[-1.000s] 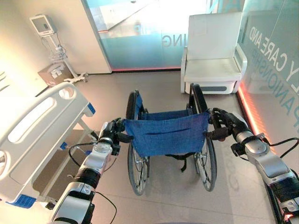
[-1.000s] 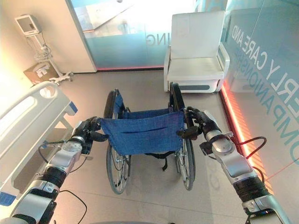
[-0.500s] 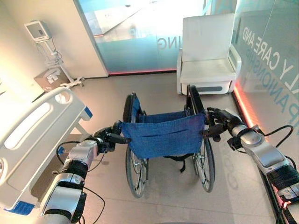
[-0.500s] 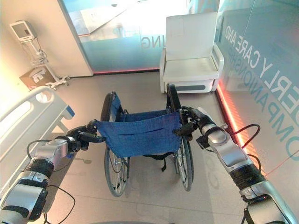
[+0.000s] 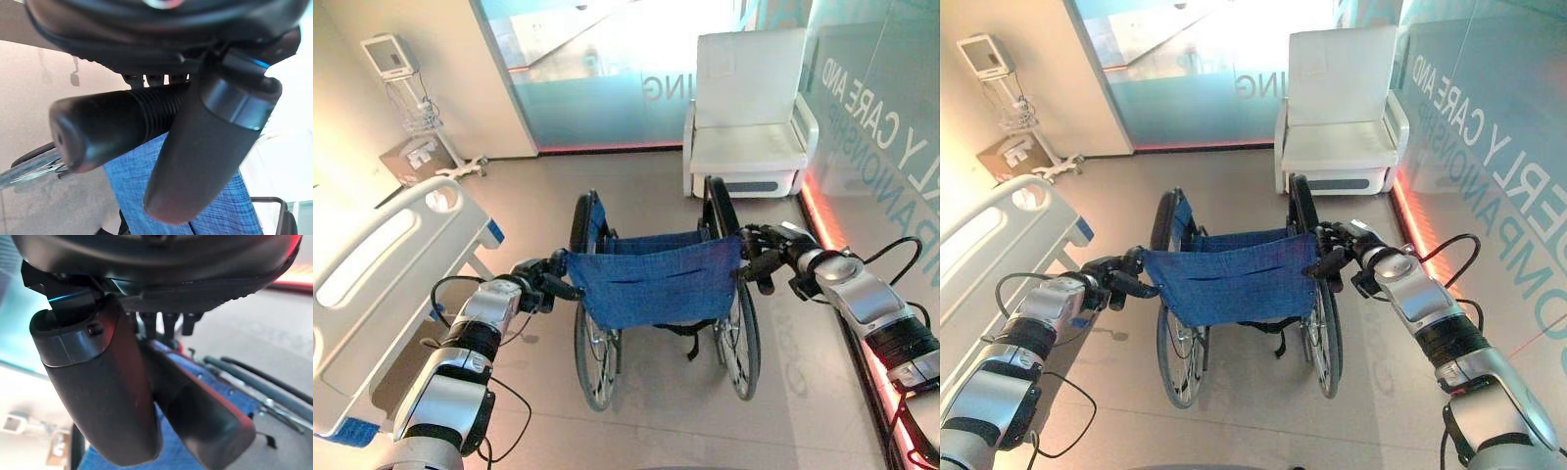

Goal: Push the wheelchair next to the bed

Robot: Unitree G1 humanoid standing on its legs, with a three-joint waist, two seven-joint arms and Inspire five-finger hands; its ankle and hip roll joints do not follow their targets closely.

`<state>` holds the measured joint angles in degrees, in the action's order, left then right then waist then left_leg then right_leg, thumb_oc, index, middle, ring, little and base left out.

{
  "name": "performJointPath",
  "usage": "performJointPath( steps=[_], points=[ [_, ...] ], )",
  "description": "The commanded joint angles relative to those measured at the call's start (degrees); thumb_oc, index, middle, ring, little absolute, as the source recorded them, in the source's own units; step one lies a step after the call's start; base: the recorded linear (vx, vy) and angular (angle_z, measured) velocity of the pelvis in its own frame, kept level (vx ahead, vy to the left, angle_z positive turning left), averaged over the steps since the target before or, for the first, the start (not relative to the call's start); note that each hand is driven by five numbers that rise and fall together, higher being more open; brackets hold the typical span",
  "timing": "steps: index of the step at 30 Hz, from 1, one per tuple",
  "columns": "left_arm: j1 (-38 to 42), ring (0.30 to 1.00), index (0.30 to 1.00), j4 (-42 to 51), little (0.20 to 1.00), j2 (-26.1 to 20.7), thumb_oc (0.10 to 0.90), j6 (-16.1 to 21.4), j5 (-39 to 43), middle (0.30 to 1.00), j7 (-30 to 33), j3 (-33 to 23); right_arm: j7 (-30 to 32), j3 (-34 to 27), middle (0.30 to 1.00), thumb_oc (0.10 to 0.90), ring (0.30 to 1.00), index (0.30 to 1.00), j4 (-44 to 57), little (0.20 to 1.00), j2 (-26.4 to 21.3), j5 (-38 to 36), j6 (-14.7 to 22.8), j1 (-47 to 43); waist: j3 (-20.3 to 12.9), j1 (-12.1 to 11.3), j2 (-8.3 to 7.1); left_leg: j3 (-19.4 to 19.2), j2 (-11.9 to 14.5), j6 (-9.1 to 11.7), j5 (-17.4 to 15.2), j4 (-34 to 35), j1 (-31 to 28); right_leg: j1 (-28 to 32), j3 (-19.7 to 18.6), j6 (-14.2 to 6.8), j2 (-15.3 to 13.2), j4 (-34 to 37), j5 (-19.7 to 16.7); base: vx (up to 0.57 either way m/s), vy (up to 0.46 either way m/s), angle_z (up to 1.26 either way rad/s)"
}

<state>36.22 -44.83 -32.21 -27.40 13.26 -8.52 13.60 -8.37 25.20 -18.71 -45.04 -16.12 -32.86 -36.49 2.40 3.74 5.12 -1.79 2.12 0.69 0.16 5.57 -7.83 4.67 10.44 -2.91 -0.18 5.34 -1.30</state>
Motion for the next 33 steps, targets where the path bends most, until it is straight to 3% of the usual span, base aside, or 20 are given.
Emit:
performJointPath(
  steps=[1,5,14,18,22,24,25,31,33],
  points=[
    [-9.25,0.900,0.900,-4.92,0.900,-8.92,0.800,-5.96,-7.01,0.900,2.65,6.32,-0.32,1.30,0.900,0.800,0.900,0.900,-8.17,0.900,1.15,3.33,-4.93,-1.18,0.32,-3.84,-6.30,-3.25,-6.03,-0.46,-2.49,-0.99,1.37,2.63,-0.88,-2.50,-0.61,-0.89,3.62,0.00,0.000,0.00],
    [-9.52,0.900,0.900,-2.80,0.900,-8.11,0.800,-5.94,-6.80,0.900,4.05,7.01,-0.11,1.22,0.900,0.800,0.900,0.900,-10.90,0.900,1.54,1.61,-6.20,-1.27,0.50,-4.18,-6.49,-3.00,-6.12,-0.53,-2.46,-0.91,1.45,2.51,-0.87,-2.40,-0.56,-0.85,3.49,0.00,0.000,0.00],
    [-8.70,0.900,0.900,-1.88,0.900,-7.10,0.800,-3.42,-5.29,0.900,6.21,8.21,1.78,0.40,0.900,0.800,0.900,0.900,-17.88,0.900,4.91,-6.65,-5.13,-1.37,0.37,-4.74,-6.49,-2.97,-6.20,-0.49,-2.46,-0.85,1.52,2.43,-0.85,-2.27,-0.58,-0.69,3.30,0.00,0.000,0.00],
    [-8.46,0.900,0.900,-1.97,0.900,-6.46,0.800,-2.24,-5.02,0.900,6.87,8.74,8.53,-0.78,0.900,0.800,0.900,0.900,-21.71,0.900,7.18,-13.90,-3.05,-0.98,0.20,-5.02,-6.29,-2.89,-6.23,-0.51,-2.37,-0.77,1.63,2.32,-0.75,-2.22,-0.61,-0.67,3.26,0.00,0.000,0.00],
    [-10.38,0.900,0.900,-0.28,0.900,-4.80,0.800,-2.03,-3.08,0.900,10.01,9.65,28.74,-2.50,0.900,0.800,0.900,0.900,-22.59,0.900,10.02,-8.14,1.89,-0.11,0.29,-5.08,-5.54,-2.50,-6.20,-0.61,-2.47,-0.73,1.49,2.28,-1.20,-2.18,-0.42,-0.93,3.37,0.00,0.000,0.00],
    [-11.26,0.900,0.900,0.78,0.900,-4.18,0.800,-2.67,-2.44,0.900,11.34,9.89,35.06,-2.52,0.900,0.800,0.900,0.900,-19.75,0.900,11.24,-3.75,0.66,0.29,0.52,-4.91,-5.20,-2.62,-6.24,-0.65,-2.54,-0.92,1.61,2.04,-1.54,-2.18,-0.40,-1.21,3.45,-0.01,0.035,0.00],
    [-11.91,0.900,0.900,1.16,0.900,-3.42,0.800,-2.85,-2.25,0.900,12.15,9.96,39.44,-2.35,0.900,0.800,0.900,0.900,-16.82,0.900,12.44,3.31,-2.20,0.82,0.77,-4.77,-4.82,-2.84,-6.31,-0.78,-2.53,-1.01,1.77,1.76,-1.79,-2.18,-0.44,-1.36,3.42,-0.02,0.031,0.01],
    [-12.52,0.900,0.900,0.80,0.900,-1.96,0.800,-2.52,-3.23,0.900,12.32,9.49,41.46,-1.07,0.900,0.800,0.900,0.900,-10.97,0.900,14.29,13.33,-8.77,2.12,1.28,-4.59,-4.02,-2.96,-6.55,-1.14,-2.74,-1.01,1.76,1.58,-2.20,-2.22,-0.46,-1.25,3.43,-0.01,0.025,0.04],
    [-12.31,0.900,0.900,0.56,0.900,-1.87,0.800,-2.53,-4.41,0.900,11.93,8.77,35.49,-0.39,0.900,0.800,0.900,0.900,-9.91,0.900,14.56,15.59,-12.16,3.21,1.27,-4.47,-4.01,-3.16,-6.60,-1.07,-2.67,-0.82,1.88,1.52,-2.20,-2.28,-0.48,-0.95,3.33,0.00,0.000,0.00]
  ],
)
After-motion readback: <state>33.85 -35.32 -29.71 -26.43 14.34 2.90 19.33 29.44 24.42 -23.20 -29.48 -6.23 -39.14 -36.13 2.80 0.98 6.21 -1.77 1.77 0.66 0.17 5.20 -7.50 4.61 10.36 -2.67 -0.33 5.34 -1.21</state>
